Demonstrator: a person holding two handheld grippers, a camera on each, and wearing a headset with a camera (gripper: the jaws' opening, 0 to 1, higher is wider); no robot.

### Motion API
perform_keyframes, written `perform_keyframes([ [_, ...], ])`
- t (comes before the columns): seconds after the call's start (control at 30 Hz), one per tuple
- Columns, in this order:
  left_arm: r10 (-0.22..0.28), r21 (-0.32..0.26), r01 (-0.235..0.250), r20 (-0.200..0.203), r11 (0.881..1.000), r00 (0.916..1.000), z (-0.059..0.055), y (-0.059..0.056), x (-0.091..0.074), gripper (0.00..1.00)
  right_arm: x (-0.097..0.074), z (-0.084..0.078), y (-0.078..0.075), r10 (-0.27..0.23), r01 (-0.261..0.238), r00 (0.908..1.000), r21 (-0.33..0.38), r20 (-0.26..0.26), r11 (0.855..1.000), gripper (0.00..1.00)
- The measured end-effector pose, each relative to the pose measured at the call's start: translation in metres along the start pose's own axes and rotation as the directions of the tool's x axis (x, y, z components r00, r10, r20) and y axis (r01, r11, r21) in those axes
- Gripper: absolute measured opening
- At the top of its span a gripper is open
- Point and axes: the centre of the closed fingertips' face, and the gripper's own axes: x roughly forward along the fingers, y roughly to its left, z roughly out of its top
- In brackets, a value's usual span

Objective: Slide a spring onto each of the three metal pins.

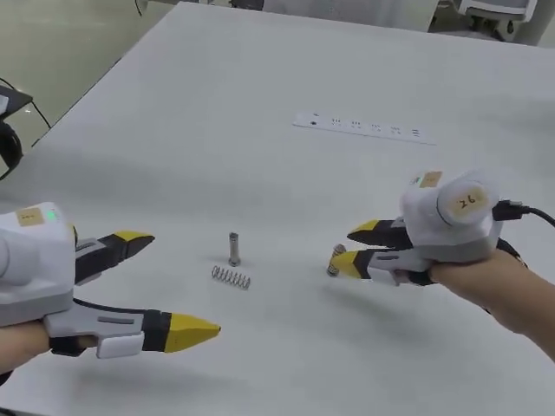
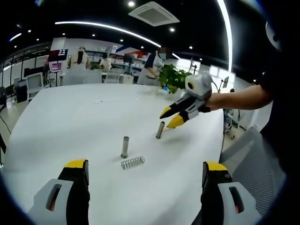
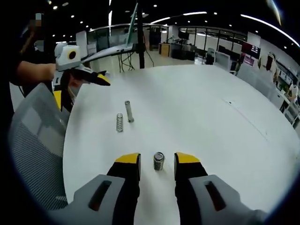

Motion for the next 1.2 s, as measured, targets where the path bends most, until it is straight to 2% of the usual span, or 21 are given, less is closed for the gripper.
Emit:
perform_keyframes([
  [0.27, -0.001, -0.002, 0.001, 0.006, 1.0, 1.0, 0.002, 0.001, 0.002, 0.98, -0.016, 0.002, 0.004, -0.014, 0.013, 0.999, 0.014, 0.043, 1.0, 0.31],
  [0.47, -0.004, 0.0, 0.004, 0.005, 1.0, 1.0, 0.002, 0.0, 0.003, 0.98, -0.026, 0.003, 0.01, -0.005, 0.001, 0.9966, 0.041, 0.082, 0.999, 0.32],
  [0.7, -0.003, 0.001, 0.003, 0.011, 1.0, 0.9999, 0.005, -0.001, 0.004, 0.98, -0.033, -0.006, 0.012, -0.011, 0.005, 0.9966, 0.073, 0.081, 0.997, 0.32],
  [0.9, -0.005, 0.0, 0.005, 0.01, 1.0, 0.9999, 0.005, -0.001, 0.003, 0.98, -0.042, -0.005, 0.015, -0.015, 0.005, 0.9941, 0.099, 0.108, 0.995, 0.32],
  [1.2, -0.011, -0.003, 0.011, 0.008, 1.0, 0.9999, 0.005, -0.004, 0.005, 0.98, -0.049, -0.016, 0.021, -0.02, 0.007, 0.9937, 0.123, 0.11, 0.992, 0.31],
])
